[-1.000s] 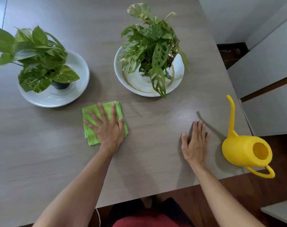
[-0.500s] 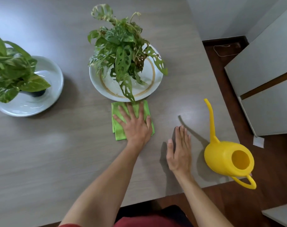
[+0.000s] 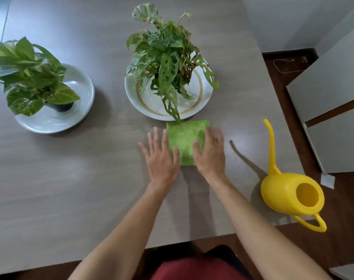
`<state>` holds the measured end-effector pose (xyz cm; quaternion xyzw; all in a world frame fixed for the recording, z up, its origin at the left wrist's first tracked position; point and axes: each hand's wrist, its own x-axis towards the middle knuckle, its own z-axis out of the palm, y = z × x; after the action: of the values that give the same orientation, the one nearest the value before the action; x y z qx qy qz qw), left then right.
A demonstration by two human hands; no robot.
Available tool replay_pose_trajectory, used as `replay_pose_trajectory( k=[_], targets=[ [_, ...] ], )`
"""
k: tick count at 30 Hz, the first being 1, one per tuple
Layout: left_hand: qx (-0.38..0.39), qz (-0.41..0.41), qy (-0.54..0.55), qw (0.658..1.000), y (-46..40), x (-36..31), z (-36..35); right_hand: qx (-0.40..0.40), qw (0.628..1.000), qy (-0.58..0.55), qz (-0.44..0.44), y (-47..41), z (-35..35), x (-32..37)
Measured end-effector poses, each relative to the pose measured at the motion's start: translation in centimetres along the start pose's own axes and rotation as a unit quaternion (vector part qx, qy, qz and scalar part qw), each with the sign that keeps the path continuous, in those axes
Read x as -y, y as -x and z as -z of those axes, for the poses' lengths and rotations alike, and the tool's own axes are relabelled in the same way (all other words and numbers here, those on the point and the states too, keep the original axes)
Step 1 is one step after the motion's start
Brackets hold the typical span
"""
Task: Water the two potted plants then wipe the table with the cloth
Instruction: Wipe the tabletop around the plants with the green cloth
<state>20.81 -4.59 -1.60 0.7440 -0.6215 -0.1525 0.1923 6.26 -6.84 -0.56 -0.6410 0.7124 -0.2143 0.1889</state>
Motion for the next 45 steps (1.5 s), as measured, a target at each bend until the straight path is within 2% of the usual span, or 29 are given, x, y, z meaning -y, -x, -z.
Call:
replay_pose_trajectory(
  k=[3, 5, 8, 13, 15, 20, 25, 28, 32, 34, 36, 38, 41, 45],
  targets=[
    [0.021, 0.048, -0.059, 0.997, -0.9, 5.0, 1.2, 0.041, 0.997, 0.058, 0.018, -1.2, -3.3, 3.3],
    [0.055, 0.049, -0.113, 0.991, -1.3, 6.6, 1.3, 0.053, 0.993, 0.103, 0.013, -1.5, -5.1, 4.6],
    [0.070, 0.049, -0.136, 0.987, -1.4, 6.9, 1.1, 0.056, 0.981, 0.183, 0.022, -1.3, -6.2, 4.9],
    [0.079, 0.061, -0.138, 0.985, -1.4, 6.8, 1.4, 0.062, 0.976, 0.204, 0.041, -0.7, -4.4, 2.0],
    [0.083, 0.063, -0.141, 0.984, -1.5, 6.8, 1.4, 0.062, 0.973, 0.220, 0.011, -1.0, -2.8, -0.4],
    [0.087, 0.068, -0.147, 0.983, -1.6, 6.7, 1.4, 0.043, 0.962, 0.229, -0.143, -5.7, 1.5, -6.7],
    [0.097, 0.072, -0.150, 0.981, -1.7, 6.5, 1.1, 0.026, 0.954, 0.208, -0.215, -11.8, 1.7, -6.7],
    [0.095, 0.071, -0.151, 0.981, -1.7, 6.6, 1.0, 0.044, 0.959, 0.222, -0.170, -10.4, -0.6, -3.7],
    [0.088, 0.071, -0.148, 0.982, -1.7, 6.5, 1.0, 0.050, 0.977, 0.202, -0.047, -1.0, -2.6, 0.4],
    [0.083, 0.071, -0.139, 0.984, -1.6, 6.5, 1.1, 0.085, 0.975, 0.204, 0.035, 4.2, -2.3, 0.2],
    [0.079, 0.069, -0.140, 0.985, -1.6, 6.6, 1.0, 0.111, 0.969, 0.208, 0.074, 6.6, -0.9, -2.1],
    [0.077, 0.070, -0.138, 0.985, -1.6, 6.6, 0.9, 0.095, 0.969, 0.223, 0.043, 5.6, 0.8, -5.0],
    [0.075, 0.073, -0.138, 0.985, -1.6, 6.5, 0.9, 0.052, 0.965, 0.244, -0.080, 0.1, 2.2, -7.8],
    [0.078, 0.075, -0.147, 0.983, -1.6, 6.5, 0.9, 0.036, 0.957, 0.205, -0.200, -9.2, 2.0, -7.7]
  ],
)
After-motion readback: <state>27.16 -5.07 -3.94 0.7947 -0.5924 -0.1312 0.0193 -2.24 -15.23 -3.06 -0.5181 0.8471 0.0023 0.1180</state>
